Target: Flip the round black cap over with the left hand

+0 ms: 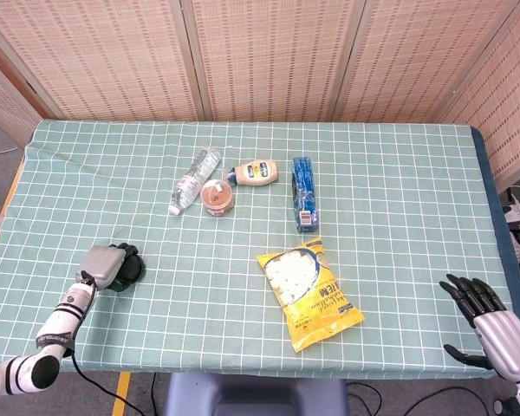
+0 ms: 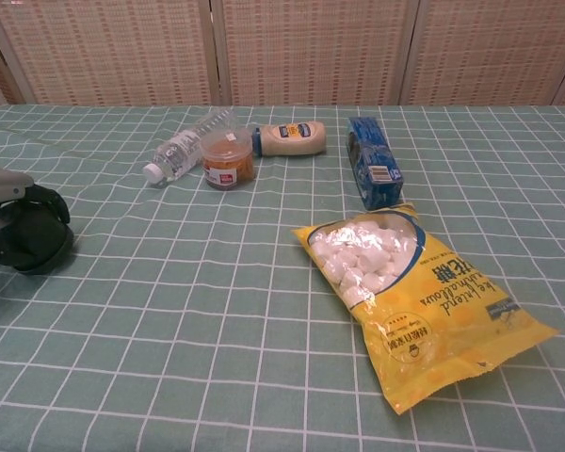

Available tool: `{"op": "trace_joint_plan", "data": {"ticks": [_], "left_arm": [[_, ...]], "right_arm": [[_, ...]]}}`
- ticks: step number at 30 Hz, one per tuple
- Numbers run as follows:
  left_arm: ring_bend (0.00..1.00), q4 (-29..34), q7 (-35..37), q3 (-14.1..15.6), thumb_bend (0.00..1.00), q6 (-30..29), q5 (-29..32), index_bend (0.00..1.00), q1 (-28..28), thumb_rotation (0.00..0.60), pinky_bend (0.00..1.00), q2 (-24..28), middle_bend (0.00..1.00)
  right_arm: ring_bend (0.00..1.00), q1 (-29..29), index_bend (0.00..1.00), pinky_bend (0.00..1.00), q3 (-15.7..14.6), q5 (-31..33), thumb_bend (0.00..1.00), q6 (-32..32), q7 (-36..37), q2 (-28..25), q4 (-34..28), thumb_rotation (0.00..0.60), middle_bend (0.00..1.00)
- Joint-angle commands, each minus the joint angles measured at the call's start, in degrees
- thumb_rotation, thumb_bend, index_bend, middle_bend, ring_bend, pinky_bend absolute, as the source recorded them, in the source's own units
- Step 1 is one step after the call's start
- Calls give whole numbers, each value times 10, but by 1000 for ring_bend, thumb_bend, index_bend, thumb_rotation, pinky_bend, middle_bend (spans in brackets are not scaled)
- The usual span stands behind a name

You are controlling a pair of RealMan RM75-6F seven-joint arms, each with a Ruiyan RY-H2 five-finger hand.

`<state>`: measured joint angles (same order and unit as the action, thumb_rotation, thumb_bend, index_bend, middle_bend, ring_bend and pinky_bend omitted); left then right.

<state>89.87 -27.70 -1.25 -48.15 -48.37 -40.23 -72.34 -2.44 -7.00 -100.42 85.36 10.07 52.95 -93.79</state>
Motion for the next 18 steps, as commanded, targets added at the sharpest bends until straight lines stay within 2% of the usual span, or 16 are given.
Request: {"op": "trace_joint_plan", "data": {"ticks": [1, 6, 10, 13, 15, 18], "left_arm": [[448, -10, -17, 8, 477, -10, 1, 574, -2, 600, 621, -9, 489], [322, -19, -33, 15, 454, -21, -2, 478, -2, 600, 550, -18, 364], [109, -24, -40, 18, 431, -17, 12, 190, -4, 600, 404, -23, 117], [33, -22, -46, 19, 424, -19, 23, 40, -6, 600, 346, -23, 23], [6, -20, -50, 19, 418, -21, 28, 0, -7, 600, 323, -24, 0], [0, -19, -51, 20, 416, -23, 27, 0, -7, 600, 305, -24, 0]], "right_arm": [[0, 0, 0, 0, 0, 1, 116, 0, 0, 0, 0, 600, 0], [0, 0, 0, 0, 0, 1, 116, 0, 0, 0, -1, 600, 0], [0, 0, 0, 0, -1, 0, 117, -1, 0, 0, -1, 600, 0], [0, 0, 0, 0, -1, 0, 116, -1, 1, -1, -1, 600, 0], [0, 0, 0, 0, -1, -1, 118, 0, 3, -2, -1, 600, 0], [0, 1, 0, 0, -1, -4, 152, 4, 7, -1, 1, 600, 0]]}}
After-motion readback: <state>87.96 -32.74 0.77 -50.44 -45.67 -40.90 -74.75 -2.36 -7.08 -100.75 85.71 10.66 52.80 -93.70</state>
